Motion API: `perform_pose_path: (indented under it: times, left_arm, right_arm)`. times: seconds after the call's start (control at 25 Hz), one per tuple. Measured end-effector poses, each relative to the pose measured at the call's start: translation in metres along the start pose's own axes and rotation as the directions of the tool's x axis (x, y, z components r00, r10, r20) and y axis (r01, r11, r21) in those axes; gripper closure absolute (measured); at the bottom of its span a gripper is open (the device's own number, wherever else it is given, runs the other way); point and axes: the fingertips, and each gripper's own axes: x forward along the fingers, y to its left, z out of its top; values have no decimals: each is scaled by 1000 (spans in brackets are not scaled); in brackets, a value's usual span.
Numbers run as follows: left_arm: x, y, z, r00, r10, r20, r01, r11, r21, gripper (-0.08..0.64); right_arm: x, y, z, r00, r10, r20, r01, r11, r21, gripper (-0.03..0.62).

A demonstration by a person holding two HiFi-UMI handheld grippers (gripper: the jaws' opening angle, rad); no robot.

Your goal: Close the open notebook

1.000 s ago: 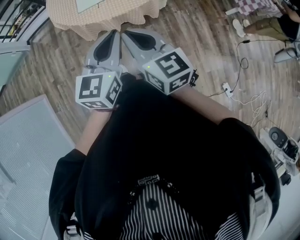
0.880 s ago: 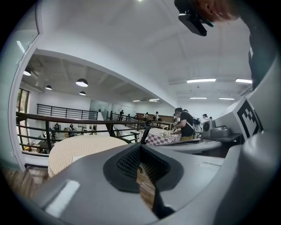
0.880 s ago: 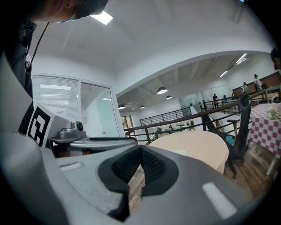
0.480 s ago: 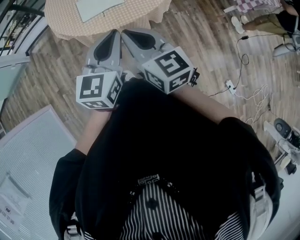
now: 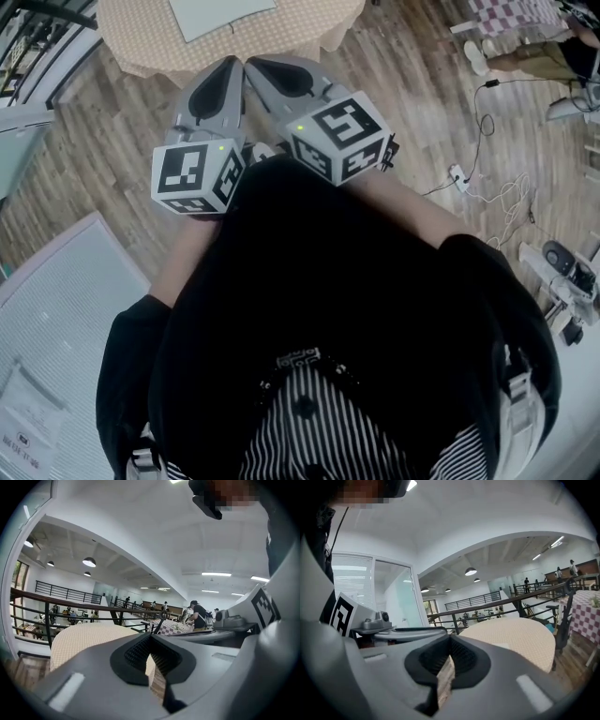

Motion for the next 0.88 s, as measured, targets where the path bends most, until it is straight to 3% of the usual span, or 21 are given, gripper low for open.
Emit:
perform_pose_path:
  times: [0.2, 0.6, 0.88]
  left_arm:
    - [-8, 35, -6, 1000, 20, -17, -21, 999, -47, 561]
    - [-19, 68, -2, 999, 47, 2, -46, 998, -47, 561]
    - [-10, 102, 9, 994, 109, 31, -107, 993, -57, 560]
  right_arm:
    - [33, 14, -1, 999, 25, -27, -26, 1000, -13, 591]
    - [66, 30, 1, 997, 51, -51, -52, 998, -30, 591]
    - [100, 30, 12, 994, 102, -48, -105, 993, -51, 591]
